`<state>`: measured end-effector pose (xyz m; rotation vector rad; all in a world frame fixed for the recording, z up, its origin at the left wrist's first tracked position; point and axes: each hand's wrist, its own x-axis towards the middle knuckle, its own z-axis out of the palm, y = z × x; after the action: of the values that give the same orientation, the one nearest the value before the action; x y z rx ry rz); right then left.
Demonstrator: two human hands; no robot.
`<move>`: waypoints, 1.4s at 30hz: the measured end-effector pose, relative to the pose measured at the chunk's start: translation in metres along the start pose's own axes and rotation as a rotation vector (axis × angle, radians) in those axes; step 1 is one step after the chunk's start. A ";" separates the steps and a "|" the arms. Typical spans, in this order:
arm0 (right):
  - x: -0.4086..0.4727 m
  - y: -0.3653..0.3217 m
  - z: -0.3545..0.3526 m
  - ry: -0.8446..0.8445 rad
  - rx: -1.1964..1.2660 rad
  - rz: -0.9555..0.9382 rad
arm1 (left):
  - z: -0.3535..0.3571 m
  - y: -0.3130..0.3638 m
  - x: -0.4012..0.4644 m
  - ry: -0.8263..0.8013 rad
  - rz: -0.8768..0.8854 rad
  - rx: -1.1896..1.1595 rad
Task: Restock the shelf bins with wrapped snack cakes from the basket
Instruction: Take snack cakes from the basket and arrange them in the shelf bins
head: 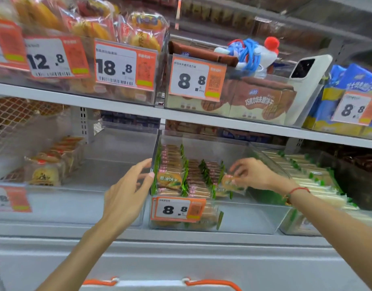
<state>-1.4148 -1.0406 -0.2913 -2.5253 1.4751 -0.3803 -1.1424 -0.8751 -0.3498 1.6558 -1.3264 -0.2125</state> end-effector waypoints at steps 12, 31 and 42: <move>0.026 0.006 0.046 -0.030 -0.136 -0.031 | 0.005 -0.002 0.004 0.040 -0.034 0.011; -0.072 -0.034 0.018 0.282 0.053 -0.242 | 0.001 0.011 -0.028 0.176 0.104 -0.150; -0.151 -0.056 0.163 -0.466 -0.178 -0.196 | 0.028 -0.071 -0.147 -0.504 0.107 0.465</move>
<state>-1.3884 -0.8751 -0.4481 -2.6537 1.1301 0.3120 -1.1712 -0.7739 -0.4781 1.9868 -1.9522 -0.2853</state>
